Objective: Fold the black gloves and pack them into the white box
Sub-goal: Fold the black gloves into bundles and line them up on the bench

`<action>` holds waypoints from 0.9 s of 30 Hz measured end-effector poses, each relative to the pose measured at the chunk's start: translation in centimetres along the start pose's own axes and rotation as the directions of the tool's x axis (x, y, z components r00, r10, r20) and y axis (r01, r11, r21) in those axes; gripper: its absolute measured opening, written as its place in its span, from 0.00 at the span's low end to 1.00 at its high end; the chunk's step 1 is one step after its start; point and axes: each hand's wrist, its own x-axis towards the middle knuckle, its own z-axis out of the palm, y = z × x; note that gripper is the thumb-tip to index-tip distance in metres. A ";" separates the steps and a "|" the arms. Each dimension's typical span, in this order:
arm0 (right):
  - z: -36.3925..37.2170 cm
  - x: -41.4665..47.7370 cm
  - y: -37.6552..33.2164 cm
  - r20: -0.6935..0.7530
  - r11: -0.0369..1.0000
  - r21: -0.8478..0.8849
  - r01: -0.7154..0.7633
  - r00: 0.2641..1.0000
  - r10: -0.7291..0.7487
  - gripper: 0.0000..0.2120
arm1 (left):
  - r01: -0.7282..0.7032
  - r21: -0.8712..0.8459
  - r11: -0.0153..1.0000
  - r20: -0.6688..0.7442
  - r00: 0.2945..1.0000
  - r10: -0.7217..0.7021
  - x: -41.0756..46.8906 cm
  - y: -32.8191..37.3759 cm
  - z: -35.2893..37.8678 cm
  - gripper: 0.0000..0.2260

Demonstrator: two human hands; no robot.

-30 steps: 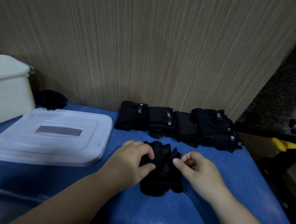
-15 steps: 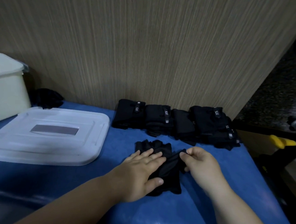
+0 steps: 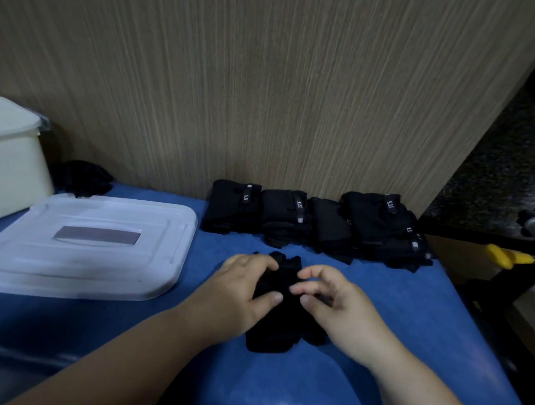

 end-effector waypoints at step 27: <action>-3.0 -0.4 1.4 0.300 0.881 -0.439 0.175 0.953 -0.040 0.19 | -0.212 0.300 0.930 0.319 0.941 0.112 0.0 -1.2 -1.3 0.21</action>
